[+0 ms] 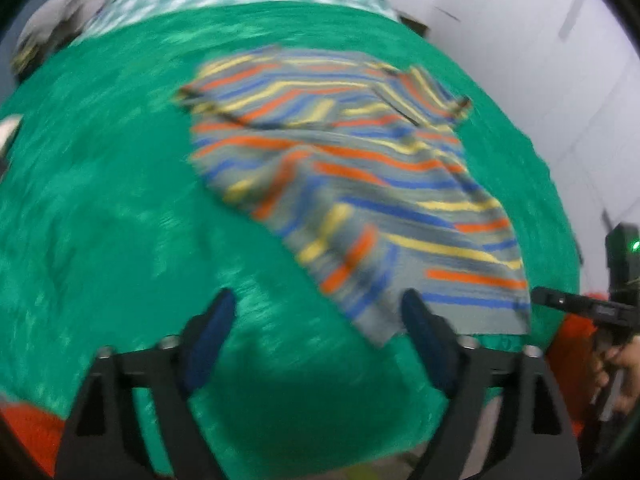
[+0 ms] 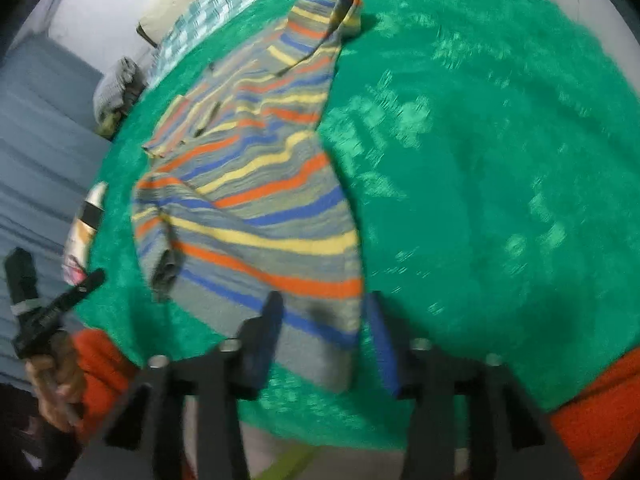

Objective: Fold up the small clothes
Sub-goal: 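Grasp the sweater hem with the left gripper while the right gripper grasps the hem too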

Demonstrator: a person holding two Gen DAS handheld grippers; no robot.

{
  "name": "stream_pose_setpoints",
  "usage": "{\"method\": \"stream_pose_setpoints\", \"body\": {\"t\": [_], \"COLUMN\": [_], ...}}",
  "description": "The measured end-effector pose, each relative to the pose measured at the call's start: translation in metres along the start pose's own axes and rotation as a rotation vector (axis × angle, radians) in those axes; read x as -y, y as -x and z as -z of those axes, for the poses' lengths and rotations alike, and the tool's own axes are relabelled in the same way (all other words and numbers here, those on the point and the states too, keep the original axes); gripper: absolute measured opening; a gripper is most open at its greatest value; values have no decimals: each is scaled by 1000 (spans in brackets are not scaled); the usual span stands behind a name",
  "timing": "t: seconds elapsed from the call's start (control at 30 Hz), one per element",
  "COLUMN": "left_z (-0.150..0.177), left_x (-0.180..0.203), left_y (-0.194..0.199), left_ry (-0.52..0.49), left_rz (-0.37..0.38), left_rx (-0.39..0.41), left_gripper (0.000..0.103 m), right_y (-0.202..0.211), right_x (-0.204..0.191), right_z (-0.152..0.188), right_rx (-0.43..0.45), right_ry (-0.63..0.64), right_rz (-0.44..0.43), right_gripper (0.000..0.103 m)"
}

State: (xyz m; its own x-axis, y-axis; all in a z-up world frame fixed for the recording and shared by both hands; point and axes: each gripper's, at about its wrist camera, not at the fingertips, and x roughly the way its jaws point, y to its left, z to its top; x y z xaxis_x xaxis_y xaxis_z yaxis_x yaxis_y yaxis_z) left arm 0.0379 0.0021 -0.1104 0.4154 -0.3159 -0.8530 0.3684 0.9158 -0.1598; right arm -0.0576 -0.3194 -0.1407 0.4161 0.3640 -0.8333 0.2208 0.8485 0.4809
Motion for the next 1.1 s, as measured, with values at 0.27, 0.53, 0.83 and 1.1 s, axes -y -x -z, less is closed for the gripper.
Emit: {"method": "stream_pose_setpoints", "body": {"t": [0.27, 0.53, 0.83, 1.1], "left_z": [5, 45, 48, 58], "left_x": [0, -64, -82, -83], "left_y": [-31, 45, 13, 13], "left_ry": [46, -23, 142, 230], "left_rz": [67, -2, 6, 135], "left_rx": [-108, -203, -141, -203], "left_gripper": [7, 7, 72, 4], "right_y": [-12, 44, -7, 10], "right_x": [-5, -5, 22, 8], "right_z": [14, 0, 10, 0], "right_rx": [-79, -80, -146, -152], "right_ry": [65, 112, -14, 90], "right_rz": [-14, 10, 19, 70], "right_gripper": [7, 7, 33, 6]}}
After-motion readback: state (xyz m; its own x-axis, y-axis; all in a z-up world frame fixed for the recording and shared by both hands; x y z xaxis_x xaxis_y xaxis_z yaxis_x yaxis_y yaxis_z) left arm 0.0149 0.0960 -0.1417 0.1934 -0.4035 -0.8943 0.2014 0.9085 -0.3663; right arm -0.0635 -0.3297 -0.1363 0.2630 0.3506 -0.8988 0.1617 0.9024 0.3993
